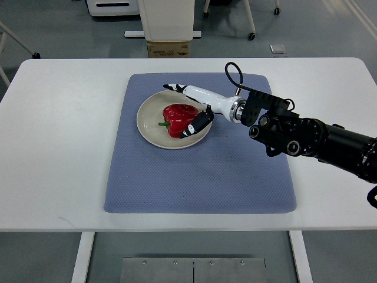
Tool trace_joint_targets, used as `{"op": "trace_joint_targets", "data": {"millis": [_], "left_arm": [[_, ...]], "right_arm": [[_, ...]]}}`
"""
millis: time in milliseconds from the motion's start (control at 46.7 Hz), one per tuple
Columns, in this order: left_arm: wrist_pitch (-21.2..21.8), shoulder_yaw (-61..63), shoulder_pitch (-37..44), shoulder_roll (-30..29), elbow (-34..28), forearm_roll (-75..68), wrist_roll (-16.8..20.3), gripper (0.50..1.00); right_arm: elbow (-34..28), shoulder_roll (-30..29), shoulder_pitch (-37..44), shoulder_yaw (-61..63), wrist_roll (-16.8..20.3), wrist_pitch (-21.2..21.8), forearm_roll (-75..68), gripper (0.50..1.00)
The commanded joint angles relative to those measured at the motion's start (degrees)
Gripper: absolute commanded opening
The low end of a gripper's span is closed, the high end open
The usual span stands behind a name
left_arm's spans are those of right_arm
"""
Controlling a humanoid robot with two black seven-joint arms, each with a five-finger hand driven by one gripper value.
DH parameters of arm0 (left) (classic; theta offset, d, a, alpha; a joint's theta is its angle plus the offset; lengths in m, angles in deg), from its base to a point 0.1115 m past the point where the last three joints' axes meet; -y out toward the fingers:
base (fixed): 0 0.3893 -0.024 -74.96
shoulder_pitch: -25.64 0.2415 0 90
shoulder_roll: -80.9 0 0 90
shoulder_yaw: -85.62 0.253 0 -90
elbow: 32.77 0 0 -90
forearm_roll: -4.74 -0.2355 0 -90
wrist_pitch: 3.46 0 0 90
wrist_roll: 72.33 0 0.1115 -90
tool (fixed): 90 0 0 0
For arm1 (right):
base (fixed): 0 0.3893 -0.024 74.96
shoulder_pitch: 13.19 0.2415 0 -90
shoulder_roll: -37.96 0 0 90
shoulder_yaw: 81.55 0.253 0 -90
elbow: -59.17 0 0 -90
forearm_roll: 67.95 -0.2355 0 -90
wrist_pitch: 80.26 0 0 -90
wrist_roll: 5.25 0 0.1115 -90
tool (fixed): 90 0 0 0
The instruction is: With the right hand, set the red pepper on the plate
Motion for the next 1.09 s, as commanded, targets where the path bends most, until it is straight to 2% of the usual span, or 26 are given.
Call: {"op": "trace_joint_targets", "data": {"millis": [0, 321, 407, 792, 1070], "left_arm": [[0.0, 0.0, 0.0, 0.0, 0.0, 0.0, 0.0, 1.0], [0.0, 0.0, 0.0, 0.0, 0.0, 0.0, 0.1, 1.0], [0.0, 0.0, 0.0, 0.0, 0.0, 0.0, 0.0, 1.0], [0.0, 0.0, 0.0, 0.0, 0.0, 0.0, 0.0, 1.0], [0.0, 0.0, 0.0, 0.0, 0.0, 0.0, 0.0, 1.0]], "right_arm": [[0.1, 0.0, 0.1, 1.0, 0.1, 0.0, -1.0, 0.998], [0.1, 0.0, -0.4, 6.4, 0.4, 0.0, -1.6, 0.995], [0.2, 1.8, -0.7, 8.3, 0.7, -0.1, -1.8, 0.995], [0.7, 7.5, -5.3, 18.7, 5.9, -6.5, -8.8, 0.993], [0.7, 10.3, -8.7, 27.8, 9.9, -7.0, -12.6, 0.991]]}}
